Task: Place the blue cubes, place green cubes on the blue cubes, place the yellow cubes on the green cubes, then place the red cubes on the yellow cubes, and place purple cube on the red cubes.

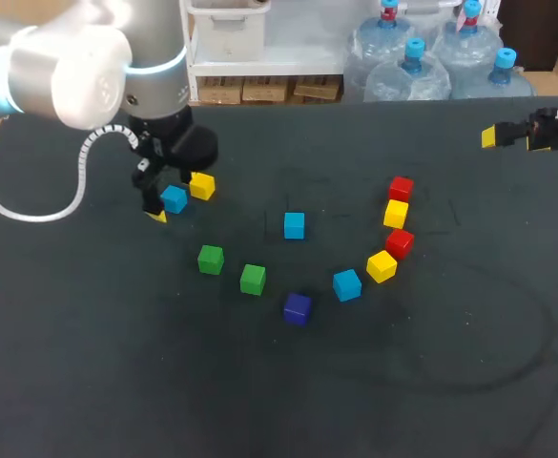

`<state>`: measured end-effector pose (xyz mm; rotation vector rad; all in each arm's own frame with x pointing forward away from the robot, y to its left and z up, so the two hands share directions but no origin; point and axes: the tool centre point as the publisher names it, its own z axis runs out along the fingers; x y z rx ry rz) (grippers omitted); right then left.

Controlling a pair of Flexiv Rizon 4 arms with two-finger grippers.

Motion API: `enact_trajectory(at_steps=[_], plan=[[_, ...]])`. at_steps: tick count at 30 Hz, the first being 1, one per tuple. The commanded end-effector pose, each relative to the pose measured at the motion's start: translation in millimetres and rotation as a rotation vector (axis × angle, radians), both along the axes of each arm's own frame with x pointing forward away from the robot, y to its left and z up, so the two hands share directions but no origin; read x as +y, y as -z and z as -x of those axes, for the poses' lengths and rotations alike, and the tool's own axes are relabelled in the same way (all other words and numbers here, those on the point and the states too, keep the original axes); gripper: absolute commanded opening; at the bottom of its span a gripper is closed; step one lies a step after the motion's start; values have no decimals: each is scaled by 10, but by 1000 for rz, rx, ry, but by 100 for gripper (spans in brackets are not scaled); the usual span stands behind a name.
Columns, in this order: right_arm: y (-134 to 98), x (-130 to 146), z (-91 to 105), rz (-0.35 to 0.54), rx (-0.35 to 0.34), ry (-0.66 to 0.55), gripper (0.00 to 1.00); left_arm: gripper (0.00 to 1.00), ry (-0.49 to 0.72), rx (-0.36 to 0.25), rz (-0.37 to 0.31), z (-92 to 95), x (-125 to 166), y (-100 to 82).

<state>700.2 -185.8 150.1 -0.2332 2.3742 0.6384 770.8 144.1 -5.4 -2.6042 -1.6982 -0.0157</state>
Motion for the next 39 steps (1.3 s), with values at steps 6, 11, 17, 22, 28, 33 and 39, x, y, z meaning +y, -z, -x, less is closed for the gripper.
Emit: enact_trajectory(at_steps=[6,11,17,22,28,33,39], plan=[[-3,6,6,2,0,3,100,100,-1,-6,1,-2,39,-1],[-3,6,6,2,0,3,100,90,-4,-9,1,-3,35,-12],[-3,6,6,2,0,3,100,52,-8,-8,-4,-2,26,-27],[-3,6,6,2,0,3,100,49,-5,-8,-6,5,28,-31],[-3,6,6,2,0,3,100,36,-6,-11,-7,9,27,-33],[-3,6,6,2,0,3,100,0,-10,-15,-6,16,14,-47],[-3,6,6,2,0,3,100,0,-14,-23,-7,41,-11,-86]])
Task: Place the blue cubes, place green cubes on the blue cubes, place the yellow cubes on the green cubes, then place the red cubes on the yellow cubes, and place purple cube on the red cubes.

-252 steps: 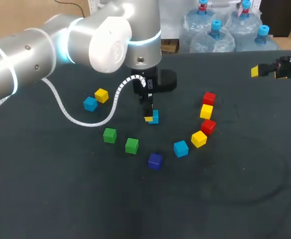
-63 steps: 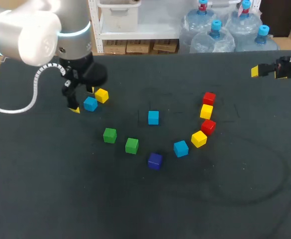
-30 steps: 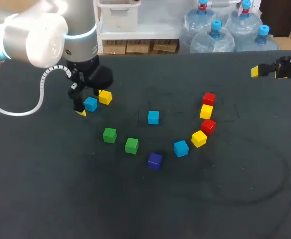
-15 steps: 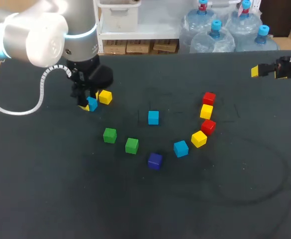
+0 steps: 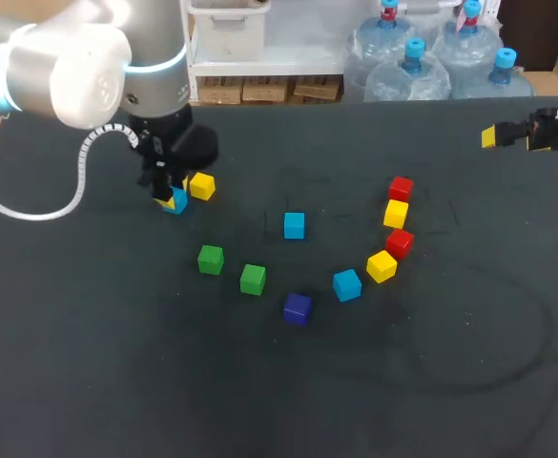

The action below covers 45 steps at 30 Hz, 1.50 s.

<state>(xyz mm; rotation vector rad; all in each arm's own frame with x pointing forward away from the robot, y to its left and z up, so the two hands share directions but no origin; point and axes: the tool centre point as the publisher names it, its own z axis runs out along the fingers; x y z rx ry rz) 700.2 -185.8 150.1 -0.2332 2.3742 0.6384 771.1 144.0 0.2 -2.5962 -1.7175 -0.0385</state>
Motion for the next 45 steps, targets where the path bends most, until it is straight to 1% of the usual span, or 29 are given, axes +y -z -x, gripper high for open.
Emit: enact_trajectory(at_steps=[1,5,11,17,20,22,25,29,36,38,40,45], plan=[[-3,6,6,2,0,3,100,0,-4,-10,-9,52,-18,-42],[-3,6,6,2,0,3,100,0,-11,-11,-20,98,-67,-143],[-3,6,6,2,0,3,100,0,-46,-26,-18,182,-185,-364],[-3,6,6,2,0,3,100,0,-145,-24,-28,262,-390,-506],[-3,6,6,2,0,3,100,0,-197,-19,-6,305,-501,-531],[-3,6,6,2,0,3,100,0,-213,-13,7,329,-586,-526],[-3,6,6,2,0,3,100,0,-226,-10,9,358,-721,-498],[-3,6,6,2,0,3,100,0,-241,3,25,356,-857,-393],[-3,6,6,2,0,3,100,0,-275,18,44,390,-1038,-289],[-3,6,6,2,0,3,100,0,-300,36,45,402,-1072,-267],[-3,6,6,2,0,3,100,0,-350,62,44,415,-1082,-240],[-3,6,6,2,0,3,100,0,-396,57,39,438,-1087,-233]])
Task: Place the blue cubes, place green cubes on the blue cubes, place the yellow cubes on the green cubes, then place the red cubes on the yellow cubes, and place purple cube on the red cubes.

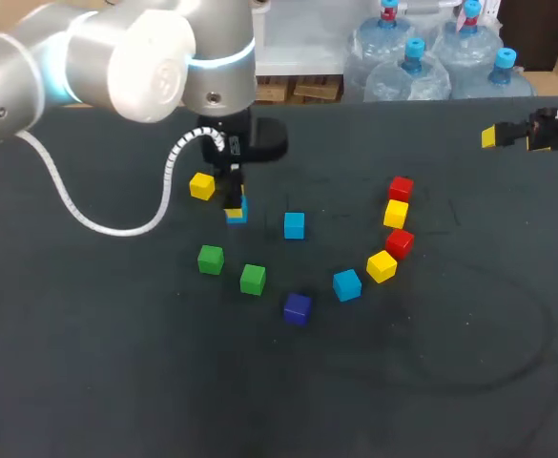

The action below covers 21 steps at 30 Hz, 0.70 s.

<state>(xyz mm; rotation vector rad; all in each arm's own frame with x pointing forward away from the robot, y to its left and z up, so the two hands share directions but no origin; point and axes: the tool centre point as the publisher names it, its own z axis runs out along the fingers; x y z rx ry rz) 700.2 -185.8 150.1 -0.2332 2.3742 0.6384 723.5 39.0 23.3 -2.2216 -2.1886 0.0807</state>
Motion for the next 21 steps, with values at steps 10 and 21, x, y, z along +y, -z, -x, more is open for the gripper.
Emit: enact_trajectory(at_steps=[10,21], plan=[[-3,6,6,2,0,3,100,0,19,-11,-10,8,-183,57],[-3,6,6,2,0,3,100,0,43,-10,5,63,-314,108]])
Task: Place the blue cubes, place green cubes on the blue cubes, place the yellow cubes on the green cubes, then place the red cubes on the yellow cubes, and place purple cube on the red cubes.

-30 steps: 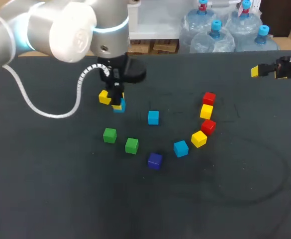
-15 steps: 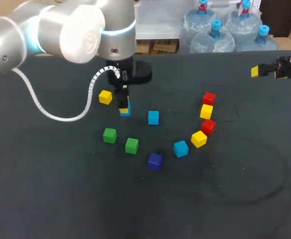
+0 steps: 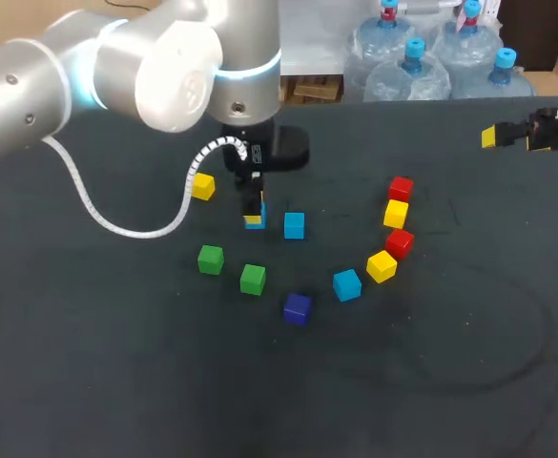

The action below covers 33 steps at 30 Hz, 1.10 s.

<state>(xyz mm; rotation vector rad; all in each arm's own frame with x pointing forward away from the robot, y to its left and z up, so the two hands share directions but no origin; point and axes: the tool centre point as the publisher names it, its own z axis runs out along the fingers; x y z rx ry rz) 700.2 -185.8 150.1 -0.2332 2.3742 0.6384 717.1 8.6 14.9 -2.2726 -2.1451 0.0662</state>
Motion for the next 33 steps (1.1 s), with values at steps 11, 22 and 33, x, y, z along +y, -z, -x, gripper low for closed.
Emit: enact_trajectory(at_steps=[11,22,33], plan=[[-3,6,6,2,0,3,100,0,19,14,11,57,-99,43],[-3,6,6,2,0,3,100,0,22,31,24,90,-137,76],[-3,6,6,2,0,3,100,0,23,41,22,76,-137,115]])
